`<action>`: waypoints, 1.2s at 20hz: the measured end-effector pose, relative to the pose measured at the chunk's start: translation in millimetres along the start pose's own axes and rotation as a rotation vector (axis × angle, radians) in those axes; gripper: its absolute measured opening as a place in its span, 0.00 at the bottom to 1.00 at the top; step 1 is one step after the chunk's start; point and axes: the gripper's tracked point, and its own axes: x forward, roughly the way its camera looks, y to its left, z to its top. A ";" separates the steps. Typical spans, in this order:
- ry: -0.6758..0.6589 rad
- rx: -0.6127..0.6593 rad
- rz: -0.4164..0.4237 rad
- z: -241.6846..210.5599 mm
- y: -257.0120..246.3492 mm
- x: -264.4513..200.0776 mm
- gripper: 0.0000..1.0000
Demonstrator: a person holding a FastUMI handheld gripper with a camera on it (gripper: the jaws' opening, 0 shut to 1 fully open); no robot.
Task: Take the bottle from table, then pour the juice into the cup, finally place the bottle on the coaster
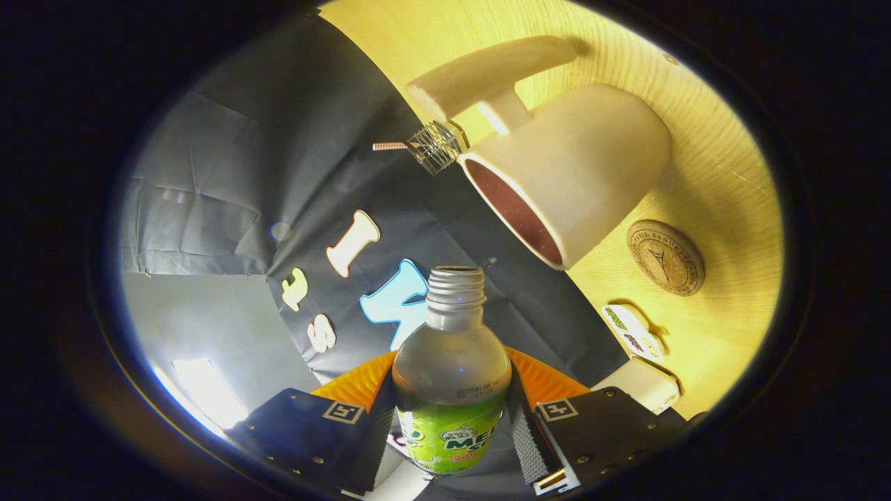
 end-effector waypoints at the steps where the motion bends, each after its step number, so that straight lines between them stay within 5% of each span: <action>1: 0.000 -0.002 0.002 0.8 0.6 -0.5 0.75; 24: 0.015 -0.056 -0.007 3.9 -7.6 3.5 0.75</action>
